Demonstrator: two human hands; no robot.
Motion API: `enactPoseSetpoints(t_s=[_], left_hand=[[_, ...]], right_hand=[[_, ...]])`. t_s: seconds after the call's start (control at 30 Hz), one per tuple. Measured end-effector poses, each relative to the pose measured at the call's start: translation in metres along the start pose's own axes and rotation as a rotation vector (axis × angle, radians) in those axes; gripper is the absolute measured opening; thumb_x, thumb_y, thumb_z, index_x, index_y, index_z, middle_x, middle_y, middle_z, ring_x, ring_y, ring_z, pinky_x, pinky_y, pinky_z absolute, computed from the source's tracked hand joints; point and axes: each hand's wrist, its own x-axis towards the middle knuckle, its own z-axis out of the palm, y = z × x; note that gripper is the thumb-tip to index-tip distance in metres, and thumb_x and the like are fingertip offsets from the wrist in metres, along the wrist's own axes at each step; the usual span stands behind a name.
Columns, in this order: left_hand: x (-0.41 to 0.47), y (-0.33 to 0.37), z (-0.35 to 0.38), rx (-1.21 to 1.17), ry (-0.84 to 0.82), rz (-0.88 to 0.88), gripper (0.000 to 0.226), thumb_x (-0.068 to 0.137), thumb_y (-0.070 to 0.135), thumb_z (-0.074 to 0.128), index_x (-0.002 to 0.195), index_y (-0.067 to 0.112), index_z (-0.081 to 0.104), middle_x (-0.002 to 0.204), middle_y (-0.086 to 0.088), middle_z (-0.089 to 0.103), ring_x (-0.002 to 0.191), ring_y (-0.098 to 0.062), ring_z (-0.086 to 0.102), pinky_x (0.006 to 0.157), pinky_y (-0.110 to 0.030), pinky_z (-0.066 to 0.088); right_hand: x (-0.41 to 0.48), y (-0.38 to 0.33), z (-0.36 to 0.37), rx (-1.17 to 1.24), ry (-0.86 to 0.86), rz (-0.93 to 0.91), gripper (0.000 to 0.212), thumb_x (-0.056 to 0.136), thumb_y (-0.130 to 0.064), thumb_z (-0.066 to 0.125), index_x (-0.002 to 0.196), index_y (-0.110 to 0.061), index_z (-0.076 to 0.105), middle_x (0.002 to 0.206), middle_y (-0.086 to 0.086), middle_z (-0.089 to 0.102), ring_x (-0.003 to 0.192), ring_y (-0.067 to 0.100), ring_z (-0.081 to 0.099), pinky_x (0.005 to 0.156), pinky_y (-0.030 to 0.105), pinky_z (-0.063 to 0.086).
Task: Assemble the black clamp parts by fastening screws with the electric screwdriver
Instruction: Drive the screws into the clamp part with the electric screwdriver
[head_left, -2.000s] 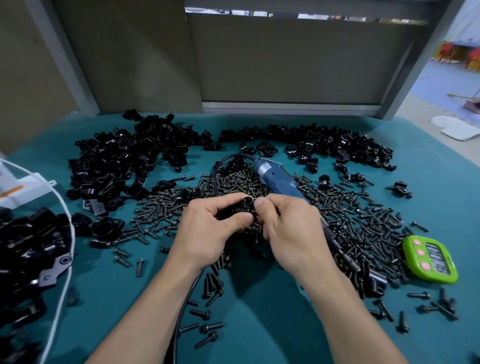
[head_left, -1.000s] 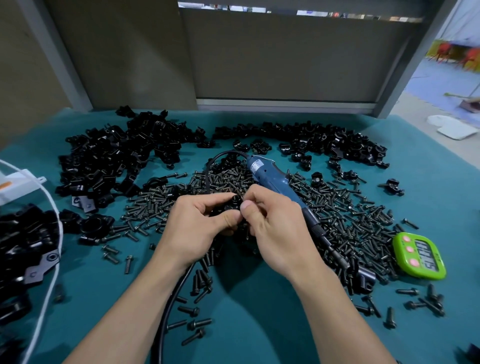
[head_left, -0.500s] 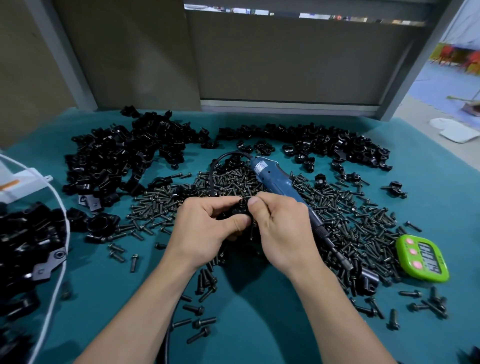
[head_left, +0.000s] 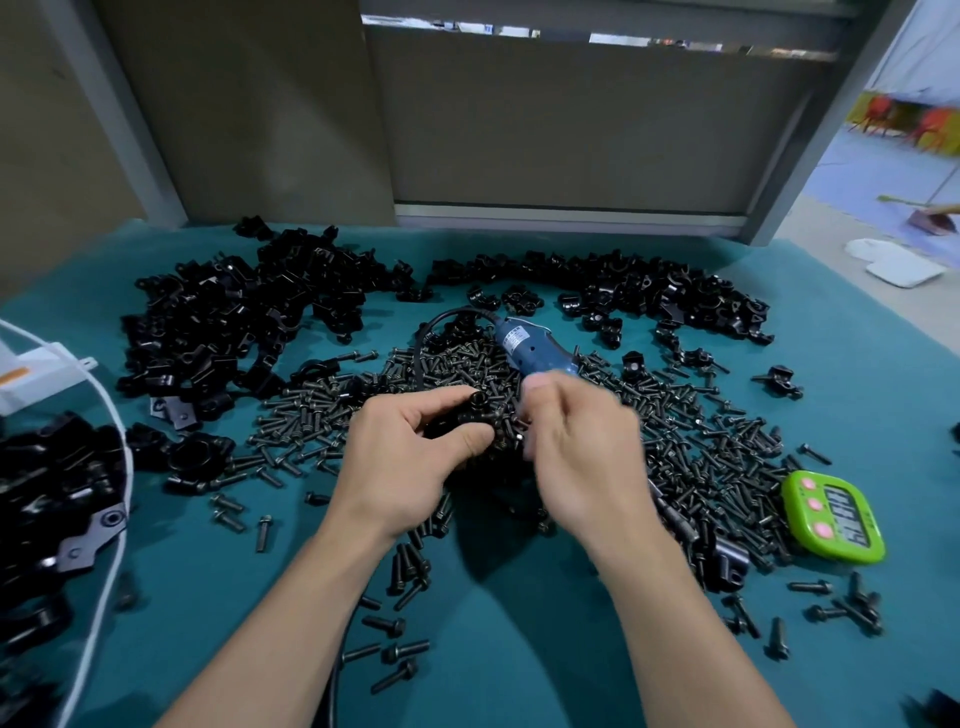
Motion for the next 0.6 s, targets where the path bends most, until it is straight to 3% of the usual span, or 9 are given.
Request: enactPoseSetpoints(t_s=[0.07, 0.1, 0.17, 0.23, 0.33, 0.4, 0.5, 0.6], left_hand=[[0.002, -0.004, 0.000, 0.010, 0.065, -0.022, 0.040, 0.078, 0.022, 0.092, 0.106, 0.045, 0.077, 0.103, 0.008, 0.081, 0.086, -0.016, 0.078, 0.090, -0.045, 0.063], [0.003, -0.005, -0.002, -0.005, 0.091, -0.036, 0.040, 0.079, 0.021, 0.091, 0.110, 0.042, 0.077, 0.104, 0.008, 0.081, 0.087, -0.017, 0.078, 0.089, -0.045, 0.063], [0.004, -0.007, -0.005, -0.071, 0.128, -0.065, 0.042, 0.082, 0.018, 0.088, 0.119, 0.033, 0.076, 0.107, 0.005, 0.080, 0.080, -0.018, 0.079, 0.079, -0.038, 0.065], [0.007, -0.006, -0.007, -0.140, 0.167, -0.079, 0.045, 0.084, 0.013, 0.086, 0.126, 0.026, 0.074, 0.107, 0.001, 0.080, 0.074, -0.019, 0.079, 0.068, -0.028, 0.064], [0.010, -0.003, -0.011, -0.289, 0.218, -0.086, 0.043, 0.088, 0.007, 0.081, 0.123, 0.029, 0.071, 0.095, 0.002, 0.081, 0.069, -0.020, 0.077, 0.062, -0.021, 0.060], [0.011, -0.001, -0.016, -0.422, 0.265, -0.107, 0.037, 0.089, 0.005, 0.078, 0.117, 0.028, 0.072, 0.093, -0.001, 0.081, 0.065, -0.019, 0.075, 0.061, -0.020, 0.059], [0.014, 0.001, -0.027, -0.530, 0.360, -0.123, 0.029, 0.090, 0.006, 0.077, 0.113, 0.022, 0.073, 0.089, -0.001, 0.081, 0.062, -0.017, 0.072, 0.058, -0.019, 0.058], [0.018, 0.001, -0.035, -0.601, 0.434, -0.167, 0.037, 0.091, 0.007, 0.076, 0.128, 0.008, 0.069, 0.095, -0.005, 0.080, 0.062, -0.016, 0.072, 0.058, -0.019, 0.058]], right_hand=[[0.009, 0.001, -0.011, -0.194, 0.156, 0.022, 0.019, 0.102, -0.043, 0.049, 0.098, -0.027, 0.059, 0.079, -0.008, 0.066, 0.082, 0.021, 0.061, 0.072, 0.038, 0.043], [0.015, 0.000, -0.014, -0.366, 0.150, 0.054, 0.022, 0.099, -0.041, 0.054, 0.116, -0.026, 0.055, 0.095, -0.005, 0.067, 0.095, 0.026, 0.060, 0.081, 0.041, 0.044], [0.026, 0.001, -0.014, -0.646, -0.045, 0.183, 0.051, 0.094, -0.042, 0.060, 0.137, -0.024, 0.040, 0.117, 0.003, 0.059, 0.109, 0.033, 0.058, 0.092, 0.046, 0.045], [0.033, 0.000, -0.007, -0.694, -0.165, 0.277, 0.056, 0.092, -0.040, 0.062, 0.137, -0.024, 0.032, 0.107, 0.003, 0.059, 0.092, 0.031, 0.061, 0.078, 0.042, 0.048], [0.044, 0.002, 0.000, -0.705, -0.163, 0.296, 0.051, 0.090, -0.029, 0.064, 0.128, -0.024, 0.029, 0.080, 0.000, 0.054, 0.061, 0.021, 0.050, 0.054, 0.033, 0.032], [0.051, 0.000, -0.002, -0.726, -0.172, 0.299, 0.048, 0.090, -0.029, 0.066, 0.123, -0.023, 0.032, 0.077, -0.001, 0.051, 0.060, 0.020, 0.048, 0.052, 0.032, 0.029], [0.062, 0.007, -0.011, -0.630, -0.126, 0.292, 0.045, 0.092, -0.036, 0.067, 0.120, -0.027, 0.034, 0.080, -0.002, 0.052, 0.065, 0.021, 0.056, 0.060, 0.035, 0.041], [0.071, 0.010, -0.026, -0.165, -0.002, 0.296, 0.035, 0.091, -0.031, 0.065, 0.116, -0.030, 0.040, 0.094, 0.001, 0.063, 0.066, 0.023, 0.068, 0.060, 0.039, 0.056]])
